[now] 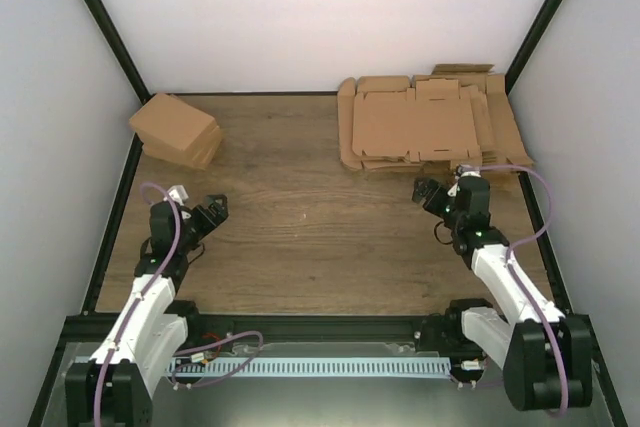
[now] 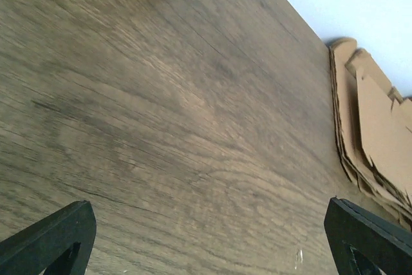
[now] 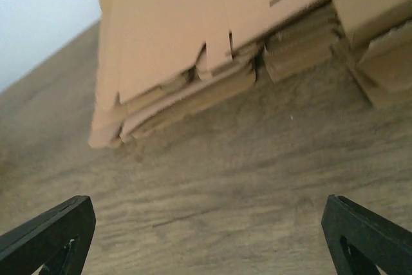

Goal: Fold the paper box

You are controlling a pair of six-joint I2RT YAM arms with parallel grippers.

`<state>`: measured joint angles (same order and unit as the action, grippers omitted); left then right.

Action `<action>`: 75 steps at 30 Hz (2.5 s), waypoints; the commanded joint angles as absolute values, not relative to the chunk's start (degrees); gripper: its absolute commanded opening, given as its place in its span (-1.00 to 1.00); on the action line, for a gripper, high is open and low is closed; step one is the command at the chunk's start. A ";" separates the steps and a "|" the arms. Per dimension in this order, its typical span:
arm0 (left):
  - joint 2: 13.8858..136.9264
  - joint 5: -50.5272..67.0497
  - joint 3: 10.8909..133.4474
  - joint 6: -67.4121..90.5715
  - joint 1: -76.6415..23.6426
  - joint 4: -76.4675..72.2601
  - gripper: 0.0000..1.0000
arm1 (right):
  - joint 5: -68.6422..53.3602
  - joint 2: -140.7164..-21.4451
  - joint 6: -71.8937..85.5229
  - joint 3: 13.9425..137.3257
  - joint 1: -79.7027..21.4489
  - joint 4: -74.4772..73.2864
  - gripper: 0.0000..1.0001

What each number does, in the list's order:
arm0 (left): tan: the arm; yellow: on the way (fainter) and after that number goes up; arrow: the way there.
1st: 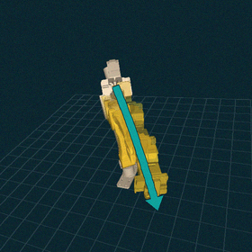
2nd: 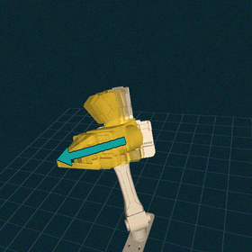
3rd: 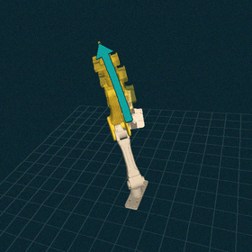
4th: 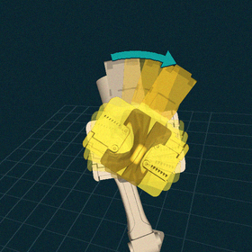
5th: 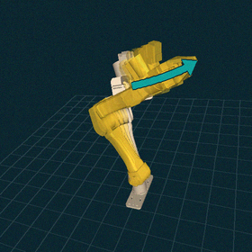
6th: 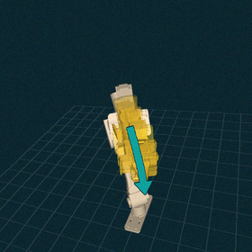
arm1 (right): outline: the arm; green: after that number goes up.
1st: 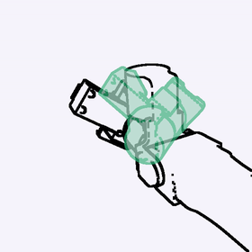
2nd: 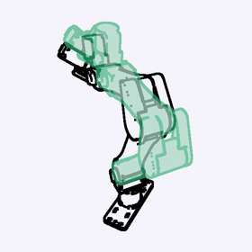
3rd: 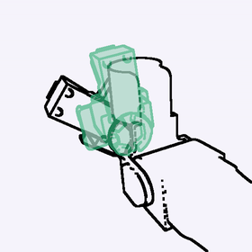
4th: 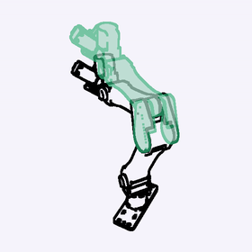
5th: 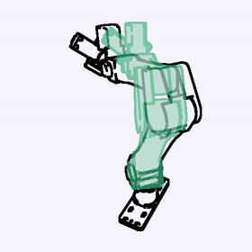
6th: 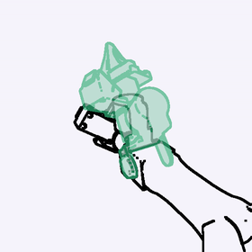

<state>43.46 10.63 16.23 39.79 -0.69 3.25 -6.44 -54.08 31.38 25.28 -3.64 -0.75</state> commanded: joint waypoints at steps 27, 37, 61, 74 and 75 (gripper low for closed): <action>57.63 30.67 19.94 33.10 -1.49 -4.87 1.00 | -10.35 -95.41 57.48 65.94 3.60 -18.26 0.17; 56.82 30.33 20.47 32.32 -1.57 -3.37 1.00 | -5.28 -92.72 61.06 62.08 4.22 -17.59 0.27; 55.38 28.05 21.77 31.78 -1.58 -0.08 1.00 | -2.89 -99.64 66.82 64.92 5.60 -14.35 -0.67; 52.83 27.83 27.31 33.08 -1.58 4.30 1.00 | -14.81 -86.96 65.79 64.50 5.01 -17.36 -0.99; 52.81 28.29 27.74 33.68 -1.58 4.26 1.00 | -16.52 -85.79 65.61 64.06 4.37 -17.72 -0.99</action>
<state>53.87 27.24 25.10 32.42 -1.43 3.44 -8.75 -91.15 66.43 62.89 5.06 -15.42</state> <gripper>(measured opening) 0.999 0.027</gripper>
